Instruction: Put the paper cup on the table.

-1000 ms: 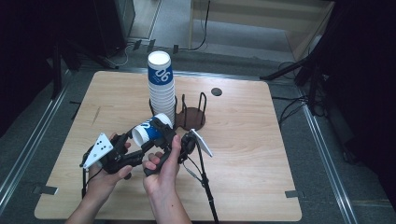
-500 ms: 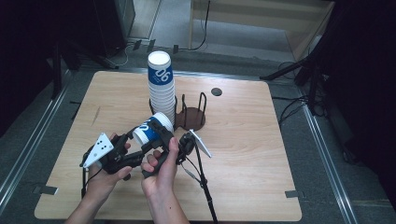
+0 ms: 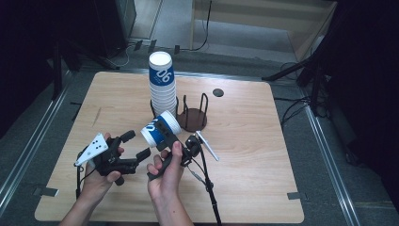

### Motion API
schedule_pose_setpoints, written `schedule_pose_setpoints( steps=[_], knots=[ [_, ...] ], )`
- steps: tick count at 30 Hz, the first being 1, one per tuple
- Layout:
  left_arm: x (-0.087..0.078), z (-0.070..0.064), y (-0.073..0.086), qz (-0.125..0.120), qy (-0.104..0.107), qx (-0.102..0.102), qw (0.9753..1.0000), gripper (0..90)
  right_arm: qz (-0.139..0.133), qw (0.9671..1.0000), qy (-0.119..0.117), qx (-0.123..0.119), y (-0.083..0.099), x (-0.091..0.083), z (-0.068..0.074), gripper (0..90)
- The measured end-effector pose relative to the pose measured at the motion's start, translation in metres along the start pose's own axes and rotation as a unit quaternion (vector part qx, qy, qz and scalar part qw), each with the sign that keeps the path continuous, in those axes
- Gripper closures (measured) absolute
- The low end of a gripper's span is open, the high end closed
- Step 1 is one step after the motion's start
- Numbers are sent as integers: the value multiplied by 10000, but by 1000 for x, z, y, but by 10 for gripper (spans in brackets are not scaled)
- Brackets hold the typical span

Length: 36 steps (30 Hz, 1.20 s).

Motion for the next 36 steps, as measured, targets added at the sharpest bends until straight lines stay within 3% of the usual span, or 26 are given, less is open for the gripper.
schedule_pose_setpoints(
  steps=[2,7,11,13,16,19,23,25,26,30,34,36],
  knots=[
    [0,1,1,79,-31,5,10000,17,-85,9997,68,-200,-3,-1,-1,233],
    [-2,4,3,192,-125,-3,9997,17,-270,9972,240,-661,-8,-6,-3,233],
    [-3,7,3,226,-179,-53,9996,17,-488,9914,395,-1145,-15,-9,-7,233],
    [-4,9,4,280,-214,-55,9994,17,-522,9897,473,-1249,-18,-12,-7,232],
    [-4,11,4,307,-256,-77,9992,17,-647,9828,615,-1616,-22,-15,-10,232],
    [-6,13,4,304,-284,-76,9991,17,-693,9783,715,-1818,-25,-18,-11,231],
    [-8,16,2,294,-338,-126,9989,17,-811,9674,846,-2247,-28,-21,-13,231],
    [-9,19,1,290,-357,-147,9988,17,-813,9640,876,-2377,-28,-23,-12,230],
    [-10,20,1,297,-372,-175,9987,17,-838,9599,916,-2515,-29,-23,-13,230],
    [-12,26,0,293,-459,-240,9982,17,-833,9508,1001,-2810,-30,-26,-15,229],
    [-16,34,-1,305,-571,-233,9976,17,-893,9389,1092,-3138,-32,-28,-16,229],
    [-18,37,-1,304,-619,-264,9973,17,-920,9346,1118,-3250,-33,-30,-17,229]
  ],
)
Point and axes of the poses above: each handheld gripper's, and its own axes: x roughly forward along the jaws, y roughly out of its underside, z roughly to its left, the point moved 7 cm from there along x, roughly forward along the jaws, and after that the axes turned 13 degrees about -x, right-handed, at the moved point
